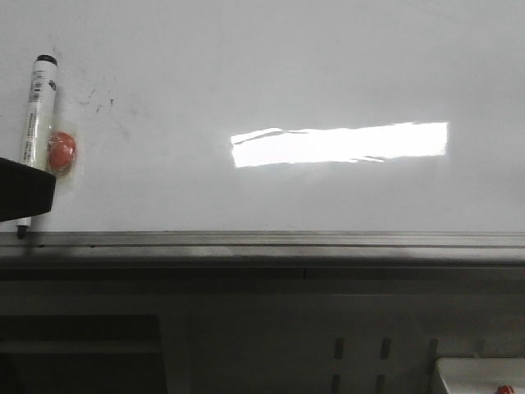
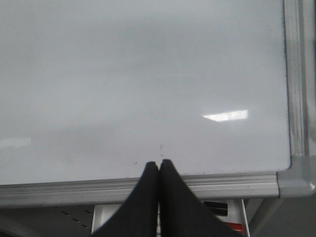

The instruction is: Write number 4 on whiteboard

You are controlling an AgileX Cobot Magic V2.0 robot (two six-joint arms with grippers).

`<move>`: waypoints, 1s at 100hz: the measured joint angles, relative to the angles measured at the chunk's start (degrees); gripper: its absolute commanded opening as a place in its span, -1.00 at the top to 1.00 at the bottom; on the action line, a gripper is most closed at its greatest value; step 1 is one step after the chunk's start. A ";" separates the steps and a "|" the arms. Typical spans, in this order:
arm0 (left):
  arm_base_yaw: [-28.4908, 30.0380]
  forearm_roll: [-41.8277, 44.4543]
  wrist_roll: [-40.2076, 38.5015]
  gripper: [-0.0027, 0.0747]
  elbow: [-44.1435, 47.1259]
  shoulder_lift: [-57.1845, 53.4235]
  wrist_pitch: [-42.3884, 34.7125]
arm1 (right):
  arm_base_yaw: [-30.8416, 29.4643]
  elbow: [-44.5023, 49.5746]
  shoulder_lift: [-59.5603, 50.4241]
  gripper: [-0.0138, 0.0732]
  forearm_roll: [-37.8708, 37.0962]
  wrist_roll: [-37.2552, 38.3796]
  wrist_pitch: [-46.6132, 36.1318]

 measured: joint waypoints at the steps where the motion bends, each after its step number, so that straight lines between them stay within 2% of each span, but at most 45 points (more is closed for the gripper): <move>1: 0.00 0.00 0.00 -0.18 0.00 0.18 -0.34 | 0.00 0.00 0.00 0.83 0.00 0.00 0.00; 15: 0.00 -0.51 0.00 -0.17 0.00 3.78 -1.82 | 0.00 0.00 0.00 0.83 0.00 0.00 0.00; 22: 0.00 -0.65 0.00 -0.05 0.00 5.47 -2.30 | 0.00 0.00 0.00 0.83 0.00 0.00 0.00; 27: 0.00 -0.65 0.00 0.15 0.00 6.39 -2.78 | 0.00 0.00 0.00 0.83 0.00 0.00 0.00; 41: 0.00 -0.78 0.00 0.97 -0.19 8.27 -3.78 | 0.17 0.00 0.00 0.83 0.00 0.00 0.00; 54: 0.00 -0.91 0.00 0.98 -0.19 8.50 -4.31 | 2.35 0.00 0.00 0.83 0.00 -0.48 0.45; 66: 0.00 0.62 0.00 0.98 -0.19 8.38 -4.31 | 7.37 -0.40 0.36 0.83 0.00 -0.73 1.49; 80: 0.00 7.86 0.00 0.98 -0.19 6.39 -3.59 | 15.85 -2.72 3.38 0.83 0.92 -0.95 2.85; 100: 0.00 21.33 0.00 0.98 -0.19 0.76 -5.27 | 31.42 -9.69 13.25 0.82 1.68 -1.20 1.88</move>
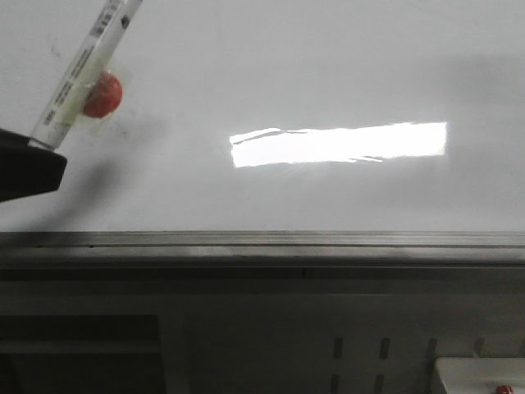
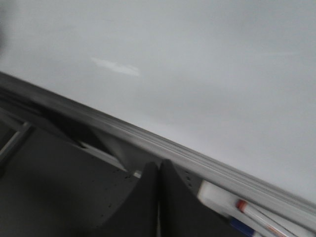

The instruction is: Write number 4 on whiteboard

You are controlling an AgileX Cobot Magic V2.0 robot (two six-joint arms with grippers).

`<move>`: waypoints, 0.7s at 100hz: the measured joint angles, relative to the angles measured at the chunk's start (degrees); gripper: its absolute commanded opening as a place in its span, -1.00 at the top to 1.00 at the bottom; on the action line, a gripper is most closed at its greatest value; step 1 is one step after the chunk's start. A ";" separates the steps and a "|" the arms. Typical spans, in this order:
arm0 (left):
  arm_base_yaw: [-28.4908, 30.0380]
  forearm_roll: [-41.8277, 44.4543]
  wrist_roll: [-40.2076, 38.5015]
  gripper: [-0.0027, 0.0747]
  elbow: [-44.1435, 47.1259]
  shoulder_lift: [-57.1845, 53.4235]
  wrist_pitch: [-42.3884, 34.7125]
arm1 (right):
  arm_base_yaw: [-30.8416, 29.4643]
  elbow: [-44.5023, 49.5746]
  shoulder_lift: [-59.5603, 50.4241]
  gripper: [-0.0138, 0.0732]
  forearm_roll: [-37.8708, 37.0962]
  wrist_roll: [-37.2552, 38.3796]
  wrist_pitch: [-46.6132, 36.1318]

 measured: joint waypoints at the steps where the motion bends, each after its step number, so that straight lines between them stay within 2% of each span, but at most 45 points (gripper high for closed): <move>1: 0.00 0.94 0.00 0.98 0.00 -0.16 -0.22 | 0.56 -0.60 0.43 0.80 0.00 0.00 -0.13; 10: 0.00 7.39 0.00 0.98 0.00 -1.87 -1.50 | 7.66 -4.48 6.00 0.56 0.04 -2.06 -1.91; 21: 0.00 14.67 0.00 0.98 0.00 -2.44 -1.79 | 15.41 -10.15 12.86 -0.08 0.14 -3.84 -3.60; 27: 0.00 18.93 0.00 0.98 0.00 -2.44 -1.79 | 18.76 -13.31 16.69 -0.31 0.14 -4.08 -3.97; 33: 0.00 22.65 0.00 0.98 0.00 -2.44 -1.79 | 21.13 -16.13 19.81 -0.37 0.14 -4.21 -4.02; 50: 0.00 26.98 0.09 0.98 0.00 -2.44 -1.79 | 25.82 -23.57 27.04 -0.37 -0.40 -4.42 -3.09; 70: 0.00 28.85 0.10 0.98 0.00 -2.44 -2.01 | 27.17 -27.74 31.52 -0.36 -1.22 -4.42 -2.97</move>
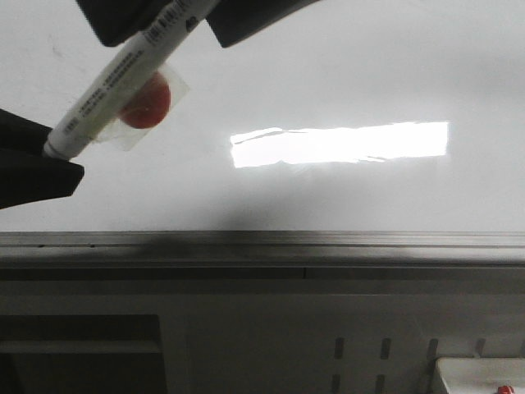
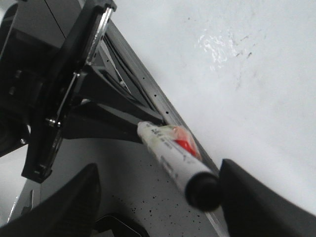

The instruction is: Write number 4 on whiteboard

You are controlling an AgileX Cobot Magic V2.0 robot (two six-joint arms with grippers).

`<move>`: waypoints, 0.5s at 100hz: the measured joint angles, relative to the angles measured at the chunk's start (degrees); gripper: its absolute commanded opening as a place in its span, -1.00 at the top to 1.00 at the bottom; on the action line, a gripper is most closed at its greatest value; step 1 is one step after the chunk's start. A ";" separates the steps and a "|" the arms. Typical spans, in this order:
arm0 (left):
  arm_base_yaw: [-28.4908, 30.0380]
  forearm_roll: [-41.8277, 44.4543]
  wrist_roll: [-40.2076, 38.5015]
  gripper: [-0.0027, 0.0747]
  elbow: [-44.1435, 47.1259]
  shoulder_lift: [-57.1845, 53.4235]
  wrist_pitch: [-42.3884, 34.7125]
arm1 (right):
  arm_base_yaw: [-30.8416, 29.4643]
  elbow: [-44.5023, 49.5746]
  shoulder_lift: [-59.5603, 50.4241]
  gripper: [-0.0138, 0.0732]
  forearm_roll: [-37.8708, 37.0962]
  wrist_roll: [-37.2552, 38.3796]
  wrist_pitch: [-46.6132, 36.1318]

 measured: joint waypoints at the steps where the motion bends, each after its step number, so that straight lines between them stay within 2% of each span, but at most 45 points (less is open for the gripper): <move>1: 0.00 0.15 0.00 0.98 0.00 0.00 0.01 | 0.00 -0.19 0.24 -0.36 -0.09 0.00 0.00; 20: 0.00 1.25 0.00 0.98 0.00 0.00 -0.12 | 0.45 -1.04 2.26 -0.22 -0.22 -0.10 -0.11; 27: 0.00 1.26 0.00 0.98 0.00 0.00 -0.16 | 0.45 -1.04 2.69 -0.10 -0.22 -0.10 -0.11; 29: 0.00 1.26 0.00 0.98 0.00 0.00 -0.16 | 0.45 -1.04 2.82 0.04 -0.22 -0.10 -0.11; 30: 0.00 1.26 0.00 0.98 0.00 0.00 -0.16 | 0.45 -1.04 2.82 0.04 -0.22 -0.10 -0.11; 31: 0.00 1.26 0.00 0.98 0.00 0.00 -0.16 | 0.45 -1.04 2.93 0.14 -0.22 -0.10 -0.11; 32: 0.00 1.26 0.00 0.98 0.00 0.00 -0.16 | 0.45 -1.04 2.91 0.14 -0.22 -0.10 -0.11; 36: 0.00 1.34 0.00 0.98 0.00 0.00 -0.16 | 0.45 -1.13 3.06 0.35 -0.22 -0.10 -0.11; 41: 0.00 1.48 0.00 0.98 0.00 0.00 -0.16 | 0.45 -1.13 3.19 0.67 -0.59 -0.10 -0.11; 42: 0.00 1.48 0.00 0.98 0.00 0.00 -0.16 | 0.45 -1.13 3.19 0.80 -0.61 -0.10 -0.11; 50: 0.00 1.48 0.00 0.86 0.00 0.00 -0.29 | 0.60 -1.41 3.31 0.83 -0.26 -0.10 0.20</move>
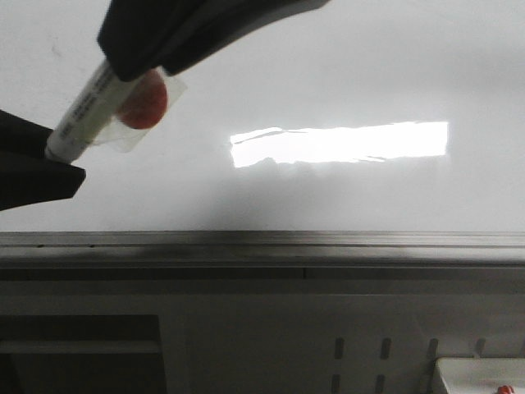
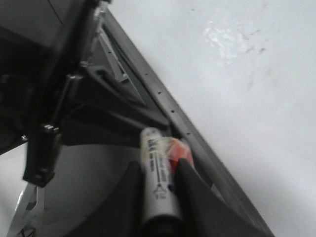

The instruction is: Write number 4 on whiteboard

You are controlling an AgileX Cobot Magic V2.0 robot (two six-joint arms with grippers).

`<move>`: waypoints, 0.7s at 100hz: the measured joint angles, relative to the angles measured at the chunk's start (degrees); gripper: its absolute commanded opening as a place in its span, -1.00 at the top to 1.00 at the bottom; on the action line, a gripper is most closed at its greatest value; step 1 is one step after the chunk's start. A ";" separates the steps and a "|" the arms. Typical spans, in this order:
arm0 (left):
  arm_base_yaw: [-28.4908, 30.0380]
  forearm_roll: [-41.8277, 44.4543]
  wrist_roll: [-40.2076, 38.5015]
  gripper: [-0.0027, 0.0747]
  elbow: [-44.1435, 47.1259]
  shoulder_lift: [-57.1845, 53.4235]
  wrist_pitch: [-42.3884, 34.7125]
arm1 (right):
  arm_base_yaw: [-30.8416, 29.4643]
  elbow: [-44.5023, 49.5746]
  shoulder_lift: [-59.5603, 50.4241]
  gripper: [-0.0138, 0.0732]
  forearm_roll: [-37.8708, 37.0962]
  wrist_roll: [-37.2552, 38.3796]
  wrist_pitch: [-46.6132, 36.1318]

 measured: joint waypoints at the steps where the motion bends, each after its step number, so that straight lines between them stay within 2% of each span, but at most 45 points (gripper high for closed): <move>1: 0.00 0.00 0.00 0.84 0.00 0.00 0.00 | 0.00 0.02 0.00 0.83 0.00 0.00 0.18; 8: 0.10 0.00 0.00 0.50 0.11 0.00 -0.24 | 0.00 -0.06 0.08 0.83 0.21 0.00 0.43; 13: 0.22 0.00 0.00 0.15 0.11 0.00 -1.03 | -0.21 -0.11 0.08 0.83 -0.08 0.00 0.78; 18: 0.60 -0.55 0.00 -0.12 -0.01 -0.39 -2.15 | -0.61 -0.11 0.22 0.83 -0.74 0.00 1.21; 23: 1.01 -1.47 0.00 -0.28 -0.42 -0.86 -2.67 | -0.90 -0.20 0.22 0.83 -1.28 0.00 1.21; 50: 2.41 -4.58 0.00 -0.31 -0.68 -7.17 -0.16 | -1.13 -0.87 0.22 0.83 -2.43 0.00 0.00; 70: 2.41 -14.68 0.00 -0.31 -0.68 -13.62 7.92 | -1.54 -4.35 0.22 0.83 -5.36 -0.18 -0.23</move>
